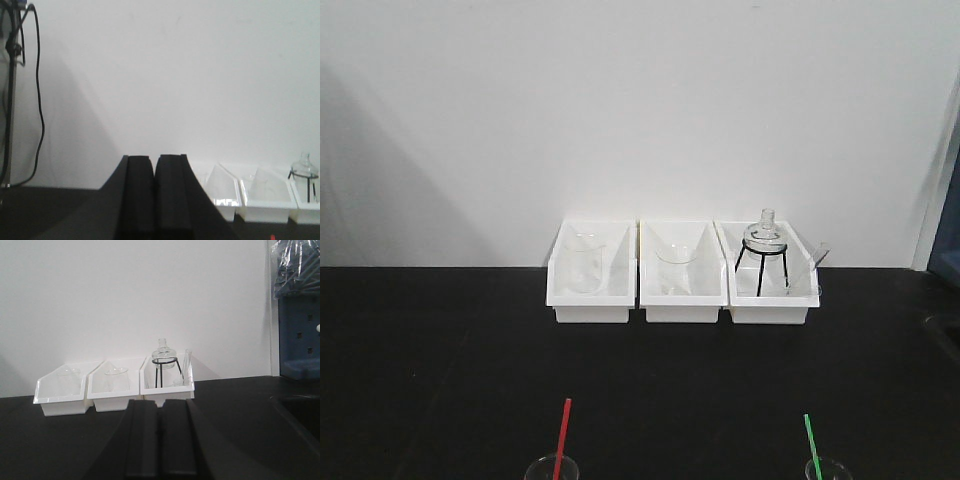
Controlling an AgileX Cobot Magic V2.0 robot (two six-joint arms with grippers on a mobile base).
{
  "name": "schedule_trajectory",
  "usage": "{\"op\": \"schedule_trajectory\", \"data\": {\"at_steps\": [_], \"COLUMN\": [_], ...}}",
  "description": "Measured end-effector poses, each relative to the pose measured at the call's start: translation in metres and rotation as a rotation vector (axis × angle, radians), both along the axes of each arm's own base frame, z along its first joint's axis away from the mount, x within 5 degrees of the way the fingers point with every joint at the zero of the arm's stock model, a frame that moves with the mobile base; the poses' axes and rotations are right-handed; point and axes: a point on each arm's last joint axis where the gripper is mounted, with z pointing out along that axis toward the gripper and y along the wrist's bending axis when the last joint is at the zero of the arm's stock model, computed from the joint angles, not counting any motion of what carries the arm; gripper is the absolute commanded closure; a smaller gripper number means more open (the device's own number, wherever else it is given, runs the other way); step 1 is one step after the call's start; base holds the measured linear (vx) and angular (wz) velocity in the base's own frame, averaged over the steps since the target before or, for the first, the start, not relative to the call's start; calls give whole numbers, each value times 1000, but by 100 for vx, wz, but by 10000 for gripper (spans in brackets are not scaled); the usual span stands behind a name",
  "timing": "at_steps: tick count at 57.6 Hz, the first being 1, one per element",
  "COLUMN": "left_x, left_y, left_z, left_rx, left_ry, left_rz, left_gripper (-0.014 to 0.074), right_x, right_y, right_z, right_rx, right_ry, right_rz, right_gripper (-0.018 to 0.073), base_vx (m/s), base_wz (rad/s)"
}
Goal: Sort red and green spoons into left cabinet
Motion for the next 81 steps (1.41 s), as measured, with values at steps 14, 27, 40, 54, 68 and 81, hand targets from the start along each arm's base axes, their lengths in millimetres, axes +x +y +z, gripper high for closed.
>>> {"op": "schedule_trajectory", "data": {"at_steps": [14, 27, 40, 54, 68, 81], "left_x": [7, 26, 31, 31, 31, 31], "left_y": [2, 1, 1, 1, 1, 0], "left_z": [34, 19, 16, 11, 9, 10], "left_rx": [2, -42, -53, -42, -41, -54], "left_ry": [215, 452, 501, 551, 578, 568], "left_rz": [25, 18, 15, 18, 19, 13], "left_gripper": [600, 596, 563, 374, 180, 135], "right_x": [3, 26, 42, 53, 60, 70], "right_y": [0, -1, -1, 0, 0, 1], "right_z": [33, 18, 8, 6, 2, 5], "right_rx": [-81, -144, -161, -162, -166, -166], "right_ry": [177, 407, 523, 538, 575, 516], "right_rz": [-7, -14, -9, -6, -2, 1], "right_gripper": [552, 547, 510, 362, 172, 146], "base_vx": [0, 0, 0, 0, 0, 0], "base_wz": [0, 0, 0, 0, 0, 0]}}
